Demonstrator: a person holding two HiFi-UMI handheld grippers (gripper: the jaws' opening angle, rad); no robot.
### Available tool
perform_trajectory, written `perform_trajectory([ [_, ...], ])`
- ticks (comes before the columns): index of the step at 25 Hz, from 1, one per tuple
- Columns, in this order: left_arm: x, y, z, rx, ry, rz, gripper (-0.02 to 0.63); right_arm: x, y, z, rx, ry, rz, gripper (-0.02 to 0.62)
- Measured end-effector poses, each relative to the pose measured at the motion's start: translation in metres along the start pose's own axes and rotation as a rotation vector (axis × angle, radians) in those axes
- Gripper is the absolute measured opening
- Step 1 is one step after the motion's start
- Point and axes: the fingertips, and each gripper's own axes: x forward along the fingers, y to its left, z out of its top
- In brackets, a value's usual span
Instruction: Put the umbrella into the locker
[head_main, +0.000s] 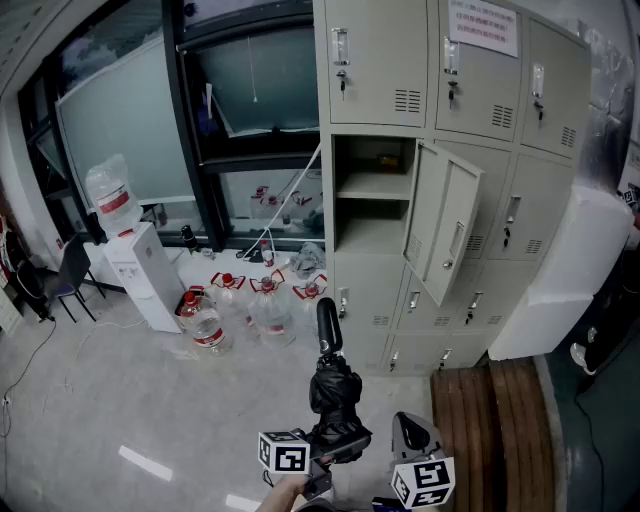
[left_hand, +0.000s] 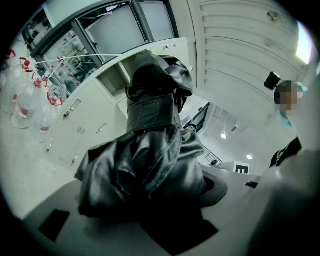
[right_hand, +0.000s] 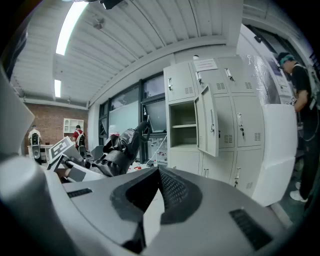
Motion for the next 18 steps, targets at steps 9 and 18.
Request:
perform_trajectory([
  [9,-0.003,-0.016,-0.013,0.010,0.016,-0.005,0.270,-0.019,0.005,-0.003,-0.002,-0.005,-0.007,0.000],
  [18,0.010,-0.006,-0.001,-0.002,0.017,-0.008,0.270,-0.007,-0.013,0.000,0.038,-0.026,-0.018,0.000],
])
